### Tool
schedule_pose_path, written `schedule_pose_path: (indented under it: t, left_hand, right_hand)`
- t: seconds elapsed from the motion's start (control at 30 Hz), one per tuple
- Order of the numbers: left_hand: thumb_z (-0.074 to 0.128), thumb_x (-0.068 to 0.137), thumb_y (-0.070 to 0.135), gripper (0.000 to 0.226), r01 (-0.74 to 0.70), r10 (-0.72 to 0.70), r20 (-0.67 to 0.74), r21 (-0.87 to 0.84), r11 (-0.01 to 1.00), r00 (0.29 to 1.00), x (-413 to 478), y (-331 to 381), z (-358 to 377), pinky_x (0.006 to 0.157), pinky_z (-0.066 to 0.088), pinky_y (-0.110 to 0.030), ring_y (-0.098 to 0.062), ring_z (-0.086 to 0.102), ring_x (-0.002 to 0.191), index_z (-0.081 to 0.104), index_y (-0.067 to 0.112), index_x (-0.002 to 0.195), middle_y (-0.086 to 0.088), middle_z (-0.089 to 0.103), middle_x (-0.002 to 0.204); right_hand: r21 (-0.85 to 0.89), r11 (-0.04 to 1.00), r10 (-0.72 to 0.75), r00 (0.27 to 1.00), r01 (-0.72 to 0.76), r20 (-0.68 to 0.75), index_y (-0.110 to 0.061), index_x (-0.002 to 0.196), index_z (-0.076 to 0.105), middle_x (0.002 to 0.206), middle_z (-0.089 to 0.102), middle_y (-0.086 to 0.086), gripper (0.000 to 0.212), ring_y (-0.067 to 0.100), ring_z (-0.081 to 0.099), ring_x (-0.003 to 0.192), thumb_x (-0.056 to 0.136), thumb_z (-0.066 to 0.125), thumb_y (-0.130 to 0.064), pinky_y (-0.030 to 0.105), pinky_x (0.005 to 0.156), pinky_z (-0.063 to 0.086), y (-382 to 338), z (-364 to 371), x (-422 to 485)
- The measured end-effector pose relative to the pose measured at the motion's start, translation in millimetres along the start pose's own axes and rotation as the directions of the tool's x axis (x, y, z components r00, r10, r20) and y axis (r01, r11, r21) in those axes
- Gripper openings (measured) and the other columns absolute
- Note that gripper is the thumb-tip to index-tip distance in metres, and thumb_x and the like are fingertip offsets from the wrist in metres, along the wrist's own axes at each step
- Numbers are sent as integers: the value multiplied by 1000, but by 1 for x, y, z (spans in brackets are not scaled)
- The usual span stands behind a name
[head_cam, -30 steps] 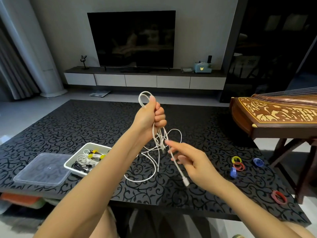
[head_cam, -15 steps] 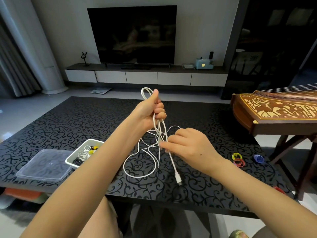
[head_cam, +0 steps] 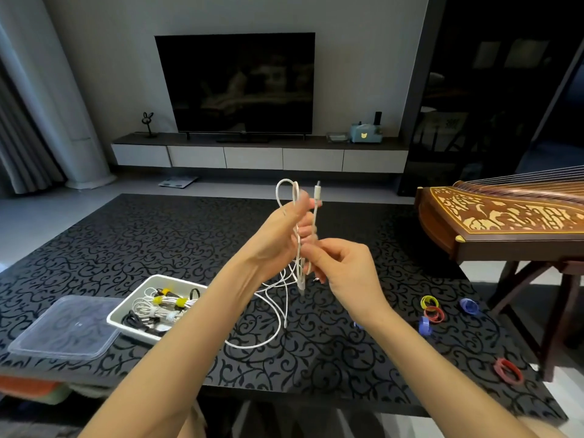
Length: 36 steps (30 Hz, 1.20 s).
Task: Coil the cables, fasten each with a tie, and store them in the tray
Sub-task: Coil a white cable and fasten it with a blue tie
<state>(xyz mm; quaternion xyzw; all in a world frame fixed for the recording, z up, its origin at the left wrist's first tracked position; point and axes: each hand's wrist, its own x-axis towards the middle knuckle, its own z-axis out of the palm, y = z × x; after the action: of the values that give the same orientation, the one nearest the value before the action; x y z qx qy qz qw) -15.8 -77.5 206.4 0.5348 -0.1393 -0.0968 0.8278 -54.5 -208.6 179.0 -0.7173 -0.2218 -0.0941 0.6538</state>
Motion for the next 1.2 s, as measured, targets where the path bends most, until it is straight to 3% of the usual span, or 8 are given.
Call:
schedule_pose_path:
  t: [0.23, 0.43, 0.57, 0.7, 0.83, 0.97, 1.13, 1.2]
  left_hand:
    - [46, 96, 37, 29, 49, -47, -21, 137, 989, 999, -1, -10, 0, 53, 41, -16, -6, 40, 55, 54, 13, 84, 6, 42, 61]
    - [35, 102, 29, 35, 23, -13, -54, 182, 983, 998, -4, -15, -1, 57, 50, -22, -12, 57, 57, 44, 10, 74, -1, 54, 61]
    - [42, 98, 8, 21, -52, 150, -55, 779, 624, 987, -8, -36, 8, 41, 37, -18, -2, 44, 37, 50, 9, 79, 6, 48, 50]
    - [56, 89, 7, 18, -126, 132, 83, 923, 363, 988, -15, -55, 17, 56, 39, -9, 5, 54, 60, 68, 10, 102, 9, 63, 71]
    - [66, 83, 27, 31, -161, 130, 125, 933, 323, 984, -24, -70, 21, 75, 48, -25, -10, 65, 89, 66, 20, 113, 3, 72, 97]
    - [47, 98, 35, 34, -97, -94, 156, 884, 458, 983, -24, -89, 20, 86, 46, -32, -19, 59, 95, 55, 11, 121, -1, 65, 101]
    - [34, 102, 28, 28, -180, -34, 187, 972, 150, 982, -20, -113, 14, 73, 40, -38, -31, 57, 82, 50, 6, 97, -9, 59, 84]
    - [36, 102, 27, 27, -161, 64, 156, 983, 86, 986, -13, -122, 10, 68, 34, -39, -33, 53, 75, 46, 8, 85, -14, 58, 78]
  right_hand:
    - [-140, 990, 21, 1000, -23, -18, -16, 47, 55, 43, 48, -6, 42, 3, 40, 44, 85, 69, -27, 19, 51, 34, 8, 6, -3]
    - [-241, 969, 2, 986, -43, -168, -29, 73, 71, 67, 68, -13, 8, 3, 63, 63, 80, 70, -32, 28, 65, 54, 7, -12, -19]
    - [-264, 961, 23, 972, -86, -234, -37, 98, 55, 66, 59, -11, 37, -1, 52, 57, 69, 67, -57, 16, 60, 42, 1, -29, -8]
    - [-477, 877, 40, 999, -50, -32, -30, 92, 65, 74, 63, -14, 24, -2, 57, 69, 77, 64, -49, 13, 61, 40, 6, -37, 0]
    - [-365, 930, 39, 999, -43, -18, -16, 76, 67, 69, 63, -10, 12, -1, 56, 63, 87, 66, -21, 11, 59, 40, 23, -46, -6]
    - [21, 928, 371, 929, -371, -1, -6, 71, 59, 51, 49, 0, 26, 9, 39, 40, 92, 61, -20, 19, 39, 30, 44, -61, -17]
    - [266, 733, 570, 778, -626, 262, -6, 83, 57, 57, 46, 5, 27, 7, 35, 37, 99, 45, -24, 17, 34, 28, 72, -83, -20]
    - [267, 721, 610, 768, -640, 195, -6, 99, 63, 60, 51, 7, 30, 10, 46, 42, 101, 41, -26, 20, 38, 40, 86, -93, -21]
